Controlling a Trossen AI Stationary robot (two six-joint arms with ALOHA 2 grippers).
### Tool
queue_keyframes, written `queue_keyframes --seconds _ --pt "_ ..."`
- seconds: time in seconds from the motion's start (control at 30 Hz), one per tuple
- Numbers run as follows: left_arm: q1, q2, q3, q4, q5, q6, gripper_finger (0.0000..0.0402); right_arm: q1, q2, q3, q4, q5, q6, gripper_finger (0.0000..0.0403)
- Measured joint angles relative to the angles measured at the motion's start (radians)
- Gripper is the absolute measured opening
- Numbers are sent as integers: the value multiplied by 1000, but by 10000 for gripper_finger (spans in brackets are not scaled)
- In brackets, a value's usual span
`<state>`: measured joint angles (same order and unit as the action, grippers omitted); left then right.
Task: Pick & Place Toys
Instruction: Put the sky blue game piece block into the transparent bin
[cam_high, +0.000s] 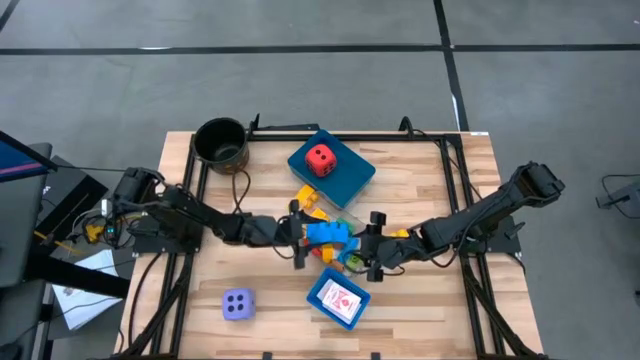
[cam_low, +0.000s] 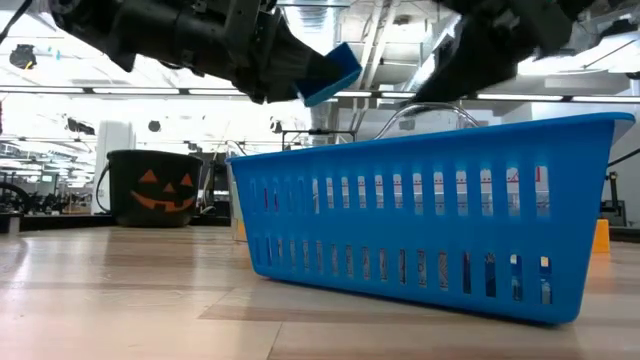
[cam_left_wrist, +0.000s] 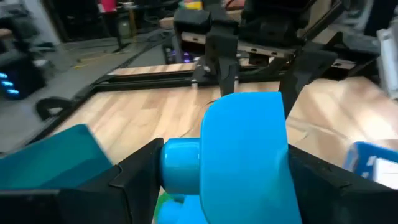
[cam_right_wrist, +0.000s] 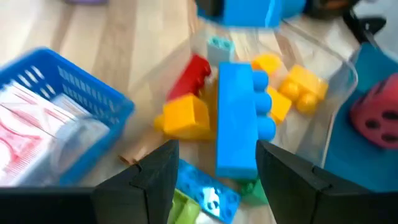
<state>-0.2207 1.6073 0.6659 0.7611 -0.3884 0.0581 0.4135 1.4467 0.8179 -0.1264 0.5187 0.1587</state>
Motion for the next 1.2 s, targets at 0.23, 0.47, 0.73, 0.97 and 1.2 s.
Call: queue_keyframes --seconds 0.23,0.47,0.73,0.97,1.2 --pt "49 7 4 33 125 -25 255 82 0 89 0 110 -61 205" --pt "53 122 101 5 186 -39 255 211 -16 121 -4 391 -108 205" --pt "53 261 202 -28 237 -62 255 289 -27 121 -35 534 -107 205" --pt "53 285 219 -47 244 -64 263 293 -26 121 -88 557 -69 205" --pt "53 285 219 -73 263 -72 288 293 -26 121 -90 560 -62 205"
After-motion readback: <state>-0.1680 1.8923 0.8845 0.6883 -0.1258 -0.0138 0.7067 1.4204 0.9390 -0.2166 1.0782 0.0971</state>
